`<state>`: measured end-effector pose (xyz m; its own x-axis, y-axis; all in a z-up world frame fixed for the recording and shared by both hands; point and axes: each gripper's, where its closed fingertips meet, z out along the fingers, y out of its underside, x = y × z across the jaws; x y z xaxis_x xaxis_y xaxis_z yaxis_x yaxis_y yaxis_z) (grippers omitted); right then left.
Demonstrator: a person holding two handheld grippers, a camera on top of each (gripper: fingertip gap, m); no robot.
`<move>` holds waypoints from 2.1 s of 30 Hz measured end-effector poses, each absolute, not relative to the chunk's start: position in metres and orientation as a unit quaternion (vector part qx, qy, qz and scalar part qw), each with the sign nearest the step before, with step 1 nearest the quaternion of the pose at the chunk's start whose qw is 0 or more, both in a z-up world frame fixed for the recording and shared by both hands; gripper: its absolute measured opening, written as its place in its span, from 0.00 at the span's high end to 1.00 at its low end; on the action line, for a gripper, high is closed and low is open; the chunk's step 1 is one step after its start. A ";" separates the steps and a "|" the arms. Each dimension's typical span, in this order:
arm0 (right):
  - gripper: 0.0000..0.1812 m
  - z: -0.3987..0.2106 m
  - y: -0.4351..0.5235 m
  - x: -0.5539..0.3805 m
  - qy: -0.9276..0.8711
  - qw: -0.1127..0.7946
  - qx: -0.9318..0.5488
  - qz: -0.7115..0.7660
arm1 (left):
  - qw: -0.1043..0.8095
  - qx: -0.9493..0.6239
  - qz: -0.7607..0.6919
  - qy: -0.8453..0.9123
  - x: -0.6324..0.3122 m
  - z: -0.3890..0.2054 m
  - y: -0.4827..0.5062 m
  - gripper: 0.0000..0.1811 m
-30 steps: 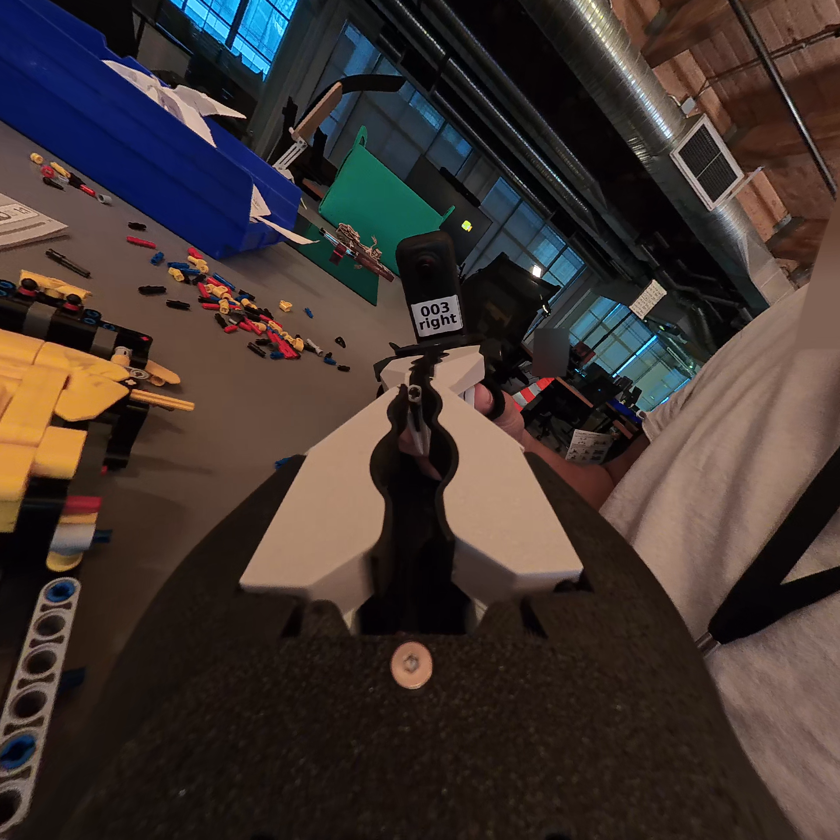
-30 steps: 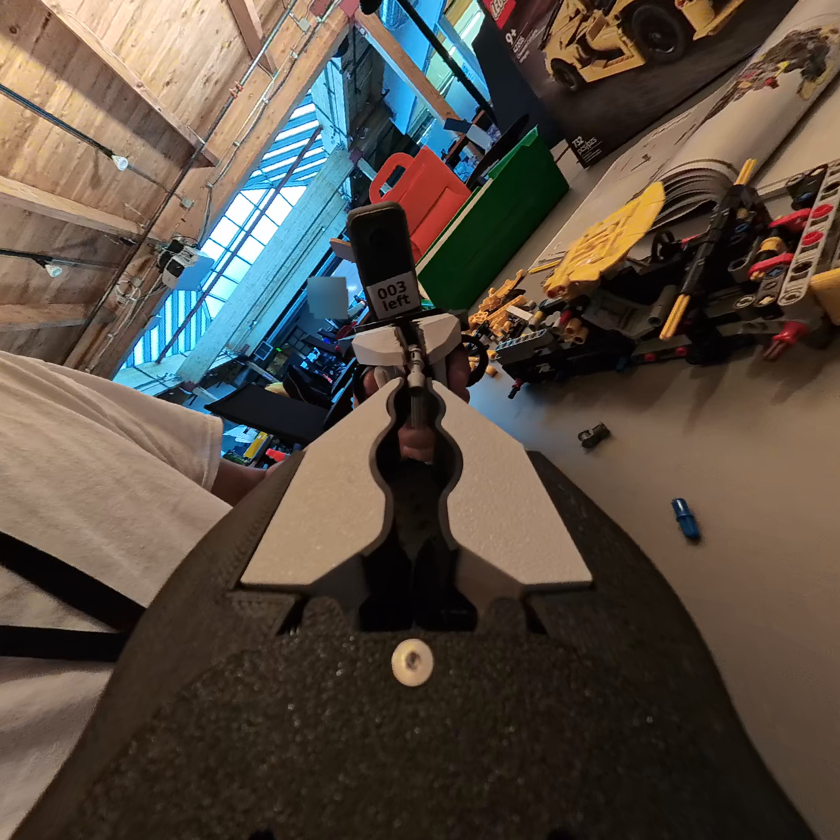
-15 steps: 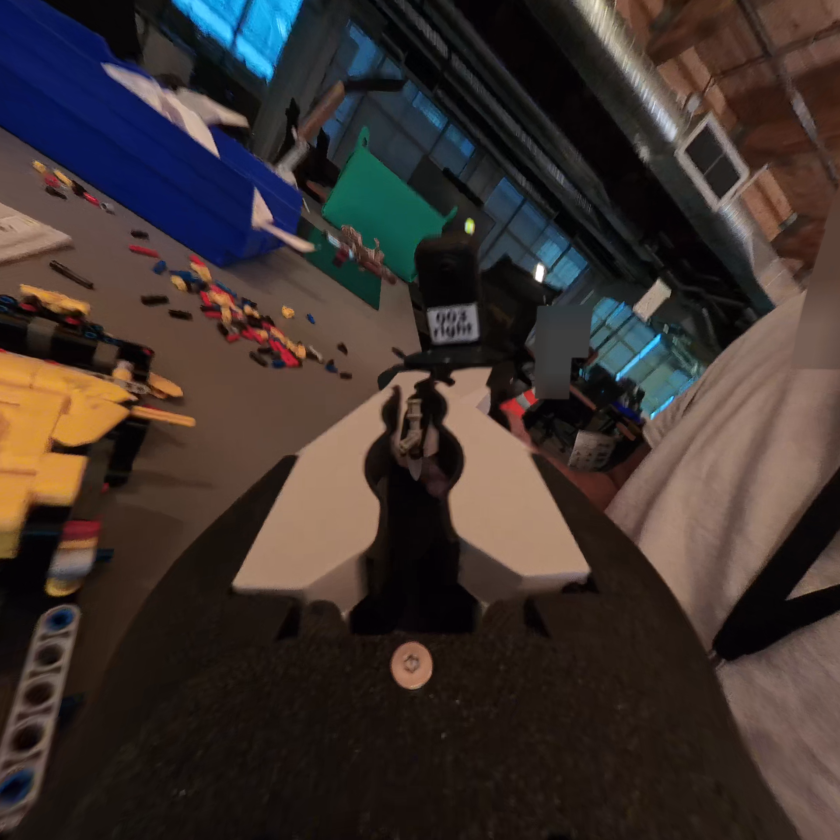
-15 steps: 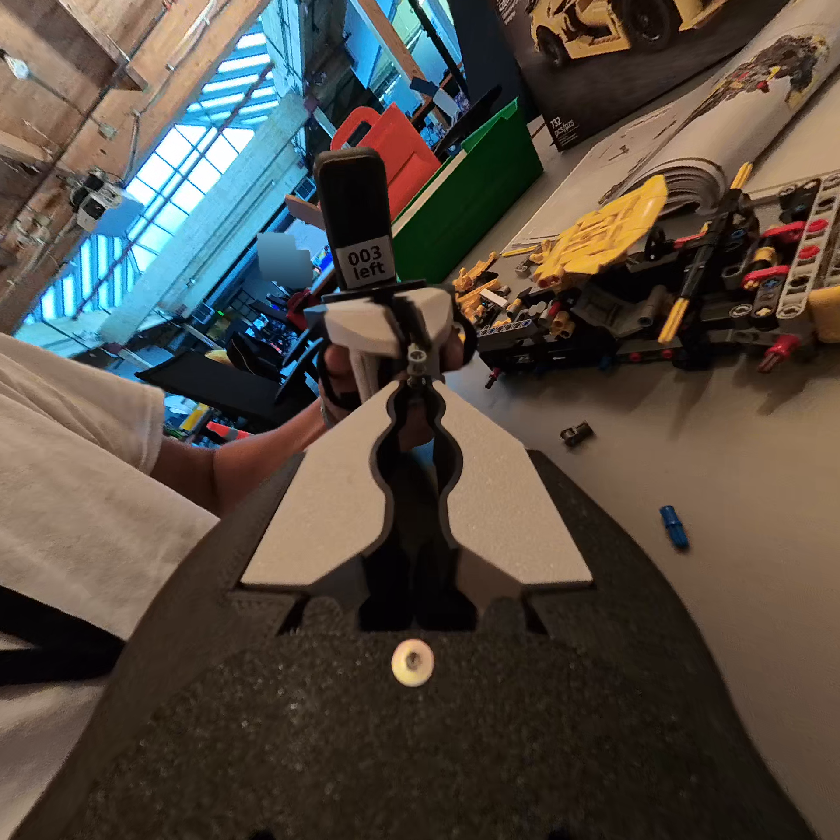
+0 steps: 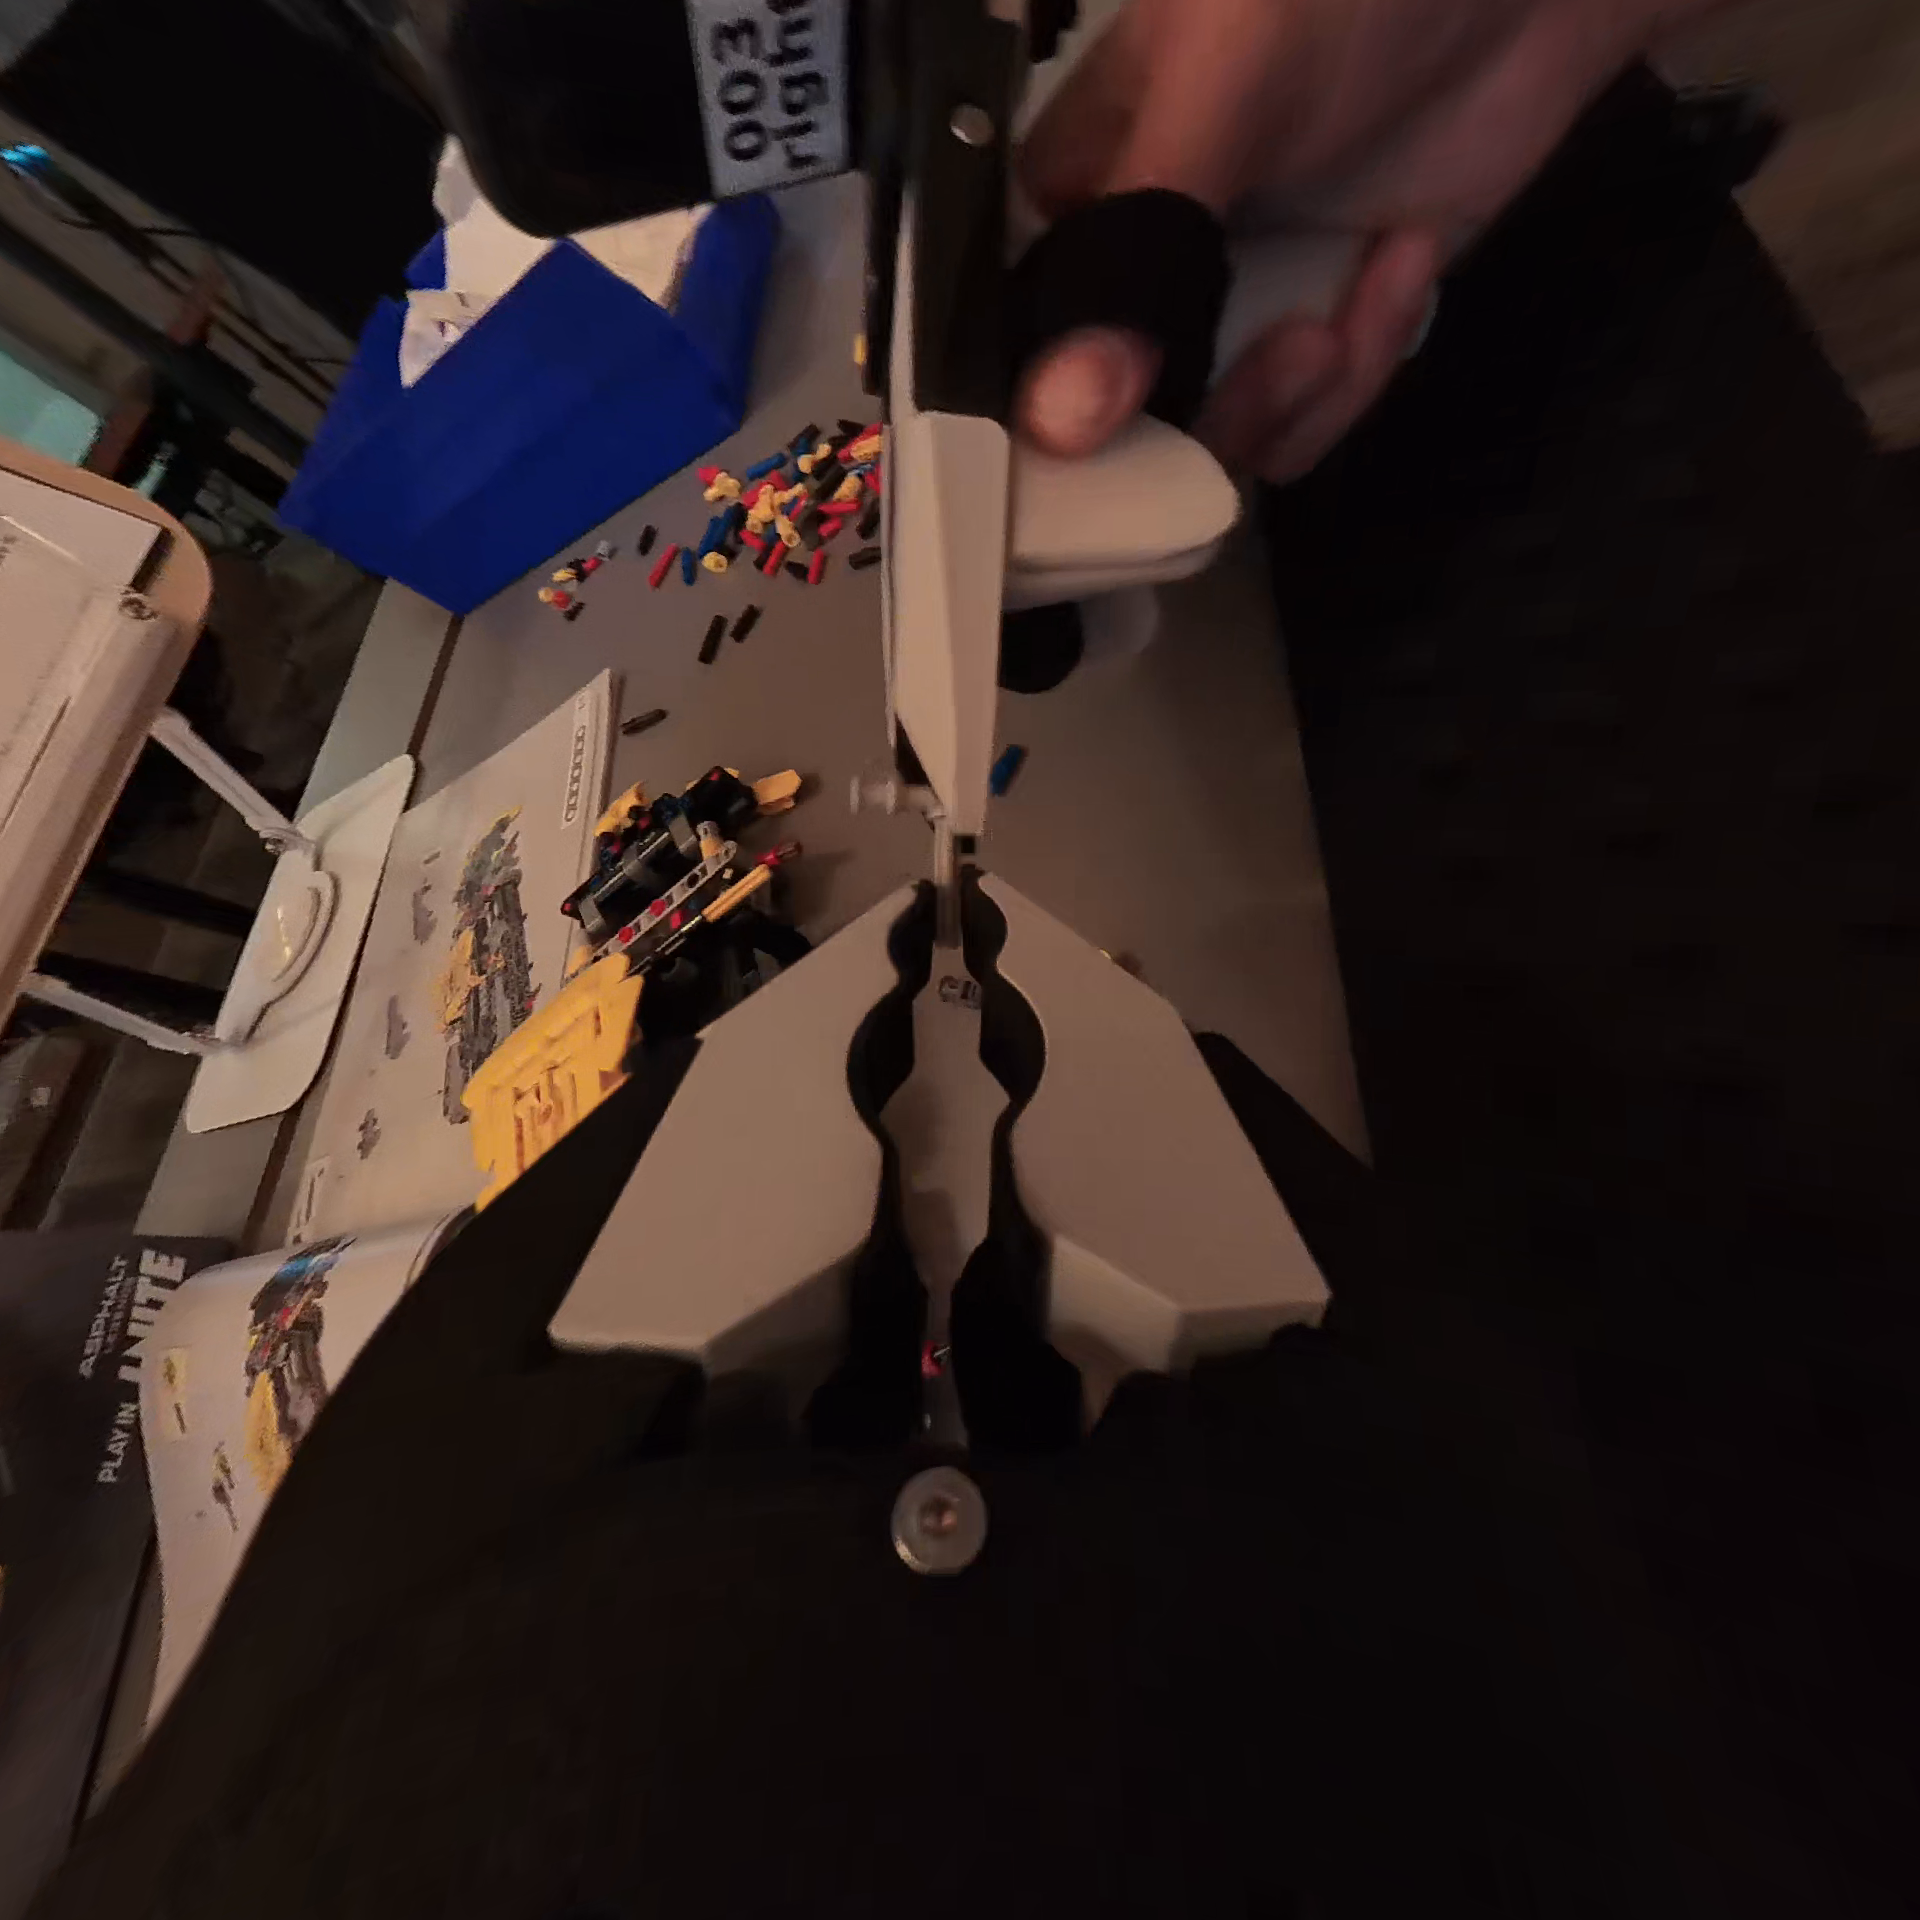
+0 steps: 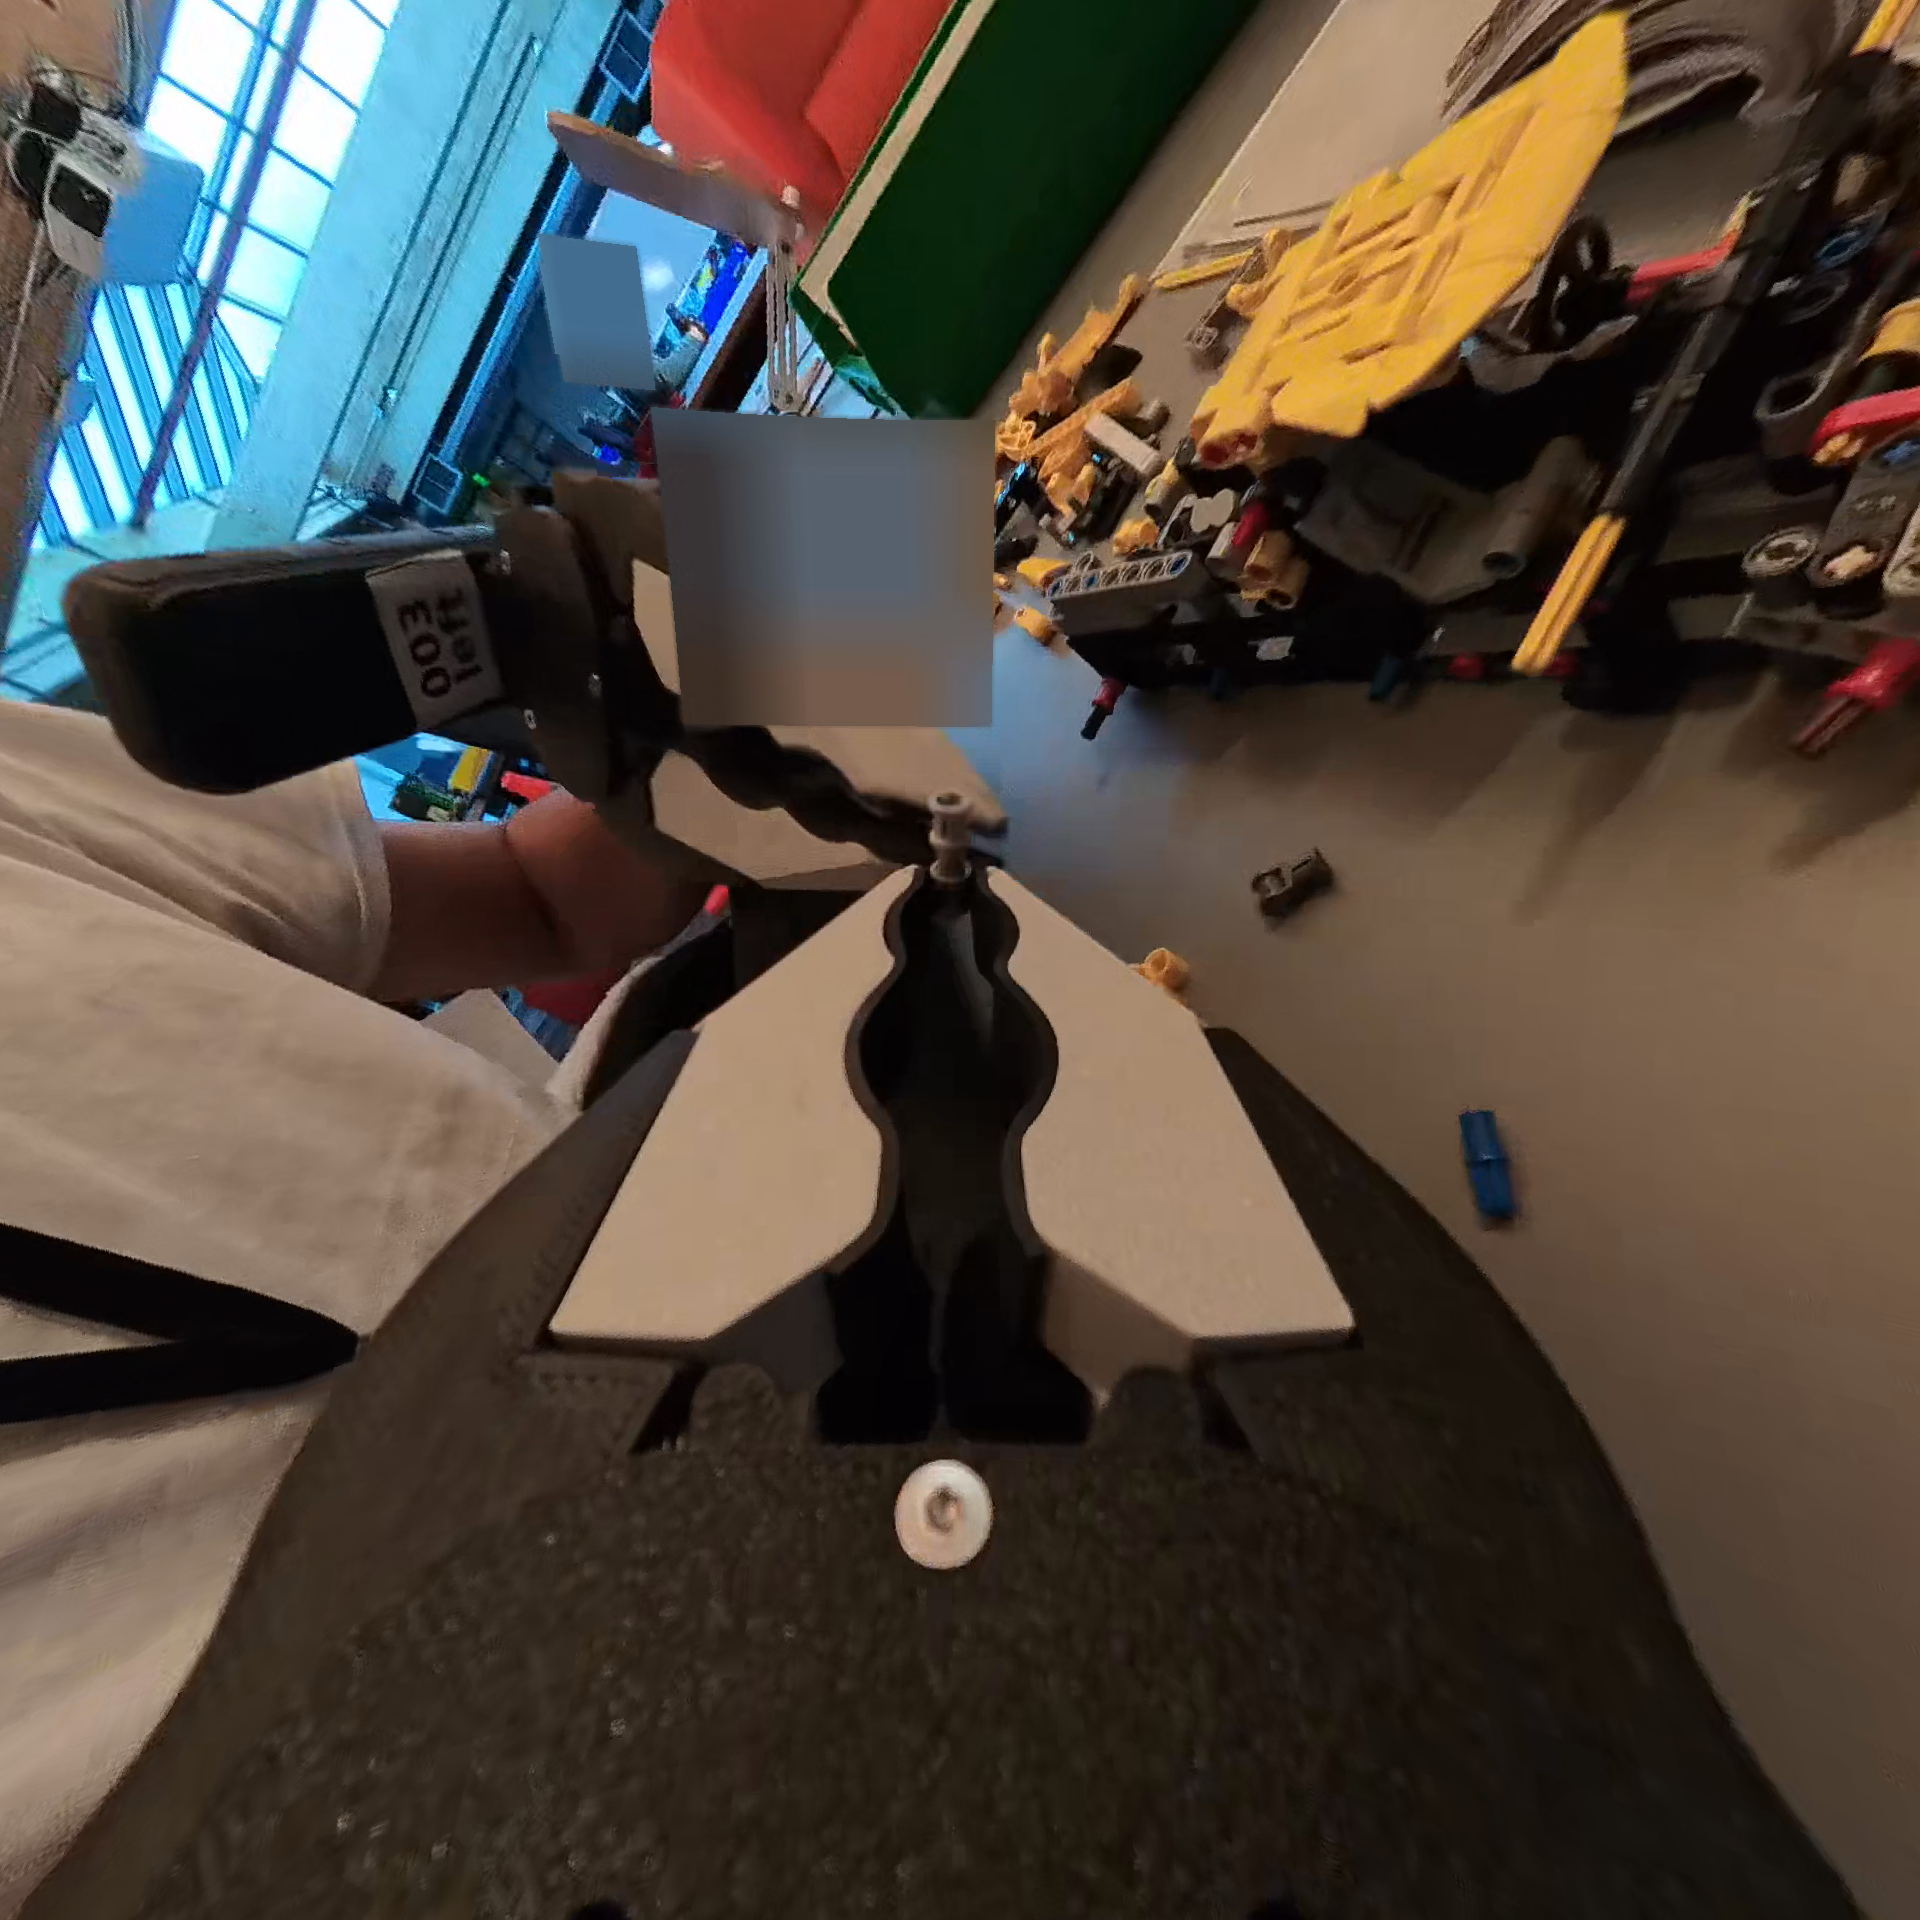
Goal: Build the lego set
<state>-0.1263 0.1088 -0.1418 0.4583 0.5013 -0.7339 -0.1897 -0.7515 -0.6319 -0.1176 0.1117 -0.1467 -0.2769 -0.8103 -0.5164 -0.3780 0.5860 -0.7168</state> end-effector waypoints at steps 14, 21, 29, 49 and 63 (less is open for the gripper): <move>0.75 -0.121 0.120 -0.132 -0.396 0.498 -0.673 0.377 | 0.382 -0.450 -0.390 0.707 -0.134 -0.140 0.118 0.98; 0.83 -0.137 0.116 -0.141 -0.465 0.479 -0.667 0.331 | 0.365 -0.446 -0.381 0.723 -0.133 -0.148 0.107 0.98; 0.87 -0.151 0.123 -0.137 -0.469 0.466 -0.694 0.285 | 0.366 -0.455 -0.341 0.737 -0.131 -0.160 0.113 0.98; 0.93 -0.163 0.129 -0.133 -0.512 0.453 -0.719 0.127 | 0.378 -0.456 -0.295 0.749 -0.131 -0.165 0.119 0.99; 0.80 -0.076 0.159 -0.083 -0.234 0.605 -0.682 0.338 | 0.453 -0.556 -0.408 0.565 -0.135 -0.107 0.176 0.98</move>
<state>-0.0826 0.1586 -0.0761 0.6619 0.7281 -0.1781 -0.0901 -0.1585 -0.9832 -0.1350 0.1764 -0.1073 0.0280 -0.9979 -0.0582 -0.2581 0.0490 -0.9649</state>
